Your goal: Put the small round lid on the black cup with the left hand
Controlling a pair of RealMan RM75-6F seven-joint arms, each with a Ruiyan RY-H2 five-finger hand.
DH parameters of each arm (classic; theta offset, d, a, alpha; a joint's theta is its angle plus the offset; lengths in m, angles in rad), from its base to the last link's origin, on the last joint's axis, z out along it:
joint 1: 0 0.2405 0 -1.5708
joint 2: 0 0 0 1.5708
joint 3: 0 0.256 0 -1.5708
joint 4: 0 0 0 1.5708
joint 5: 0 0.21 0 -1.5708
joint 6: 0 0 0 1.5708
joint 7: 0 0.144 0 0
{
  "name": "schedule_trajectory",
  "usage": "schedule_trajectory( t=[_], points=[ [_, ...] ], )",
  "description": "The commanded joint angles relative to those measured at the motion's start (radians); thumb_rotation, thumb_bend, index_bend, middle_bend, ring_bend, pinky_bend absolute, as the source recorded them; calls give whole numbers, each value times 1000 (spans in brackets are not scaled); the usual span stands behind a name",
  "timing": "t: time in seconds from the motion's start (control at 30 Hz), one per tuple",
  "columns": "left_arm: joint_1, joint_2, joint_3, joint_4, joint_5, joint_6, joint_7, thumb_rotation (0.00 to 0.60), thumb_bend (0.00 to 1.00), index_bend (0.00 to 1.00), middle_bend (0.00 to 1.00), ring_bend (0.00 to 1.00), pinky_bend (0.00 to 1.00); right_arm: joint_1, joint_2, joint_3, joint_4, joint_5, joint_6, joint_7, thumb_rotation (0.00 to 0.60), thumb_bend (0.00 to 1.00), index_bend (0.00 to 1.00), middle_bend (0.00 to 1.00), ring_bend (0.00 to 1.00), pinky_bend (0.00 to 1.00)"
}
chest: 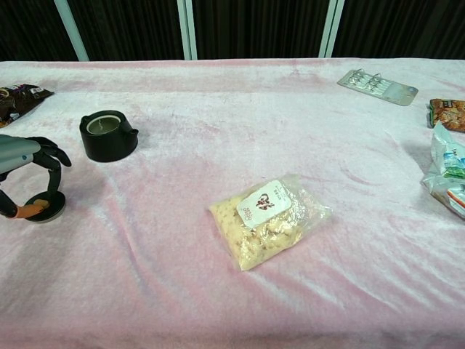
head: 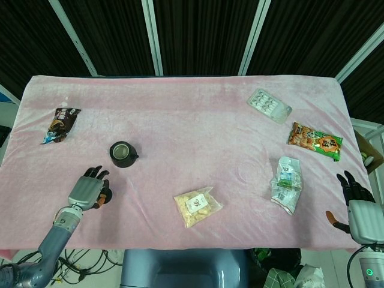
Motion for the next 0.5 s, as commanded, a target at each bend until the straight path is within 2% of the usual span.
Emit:
schedule_trajectory(
  t=[0.03, 0.5],
  points=[
    [0, -3, -1, 3, -5, -3, 5, 600, 338, 505, 167, 0, 87, 0, 0, 1, 0, 1, 0, 1, 600, 173, 0, 25, 137, 190],
    [3, -9, -5, 9, -29, -10, 31, 600, 356, 520, 174, 0, 75, 1, -1, 2, 0, 1, 1, 0, 600, 173, 0, 25, 137, 190]
  ],
)
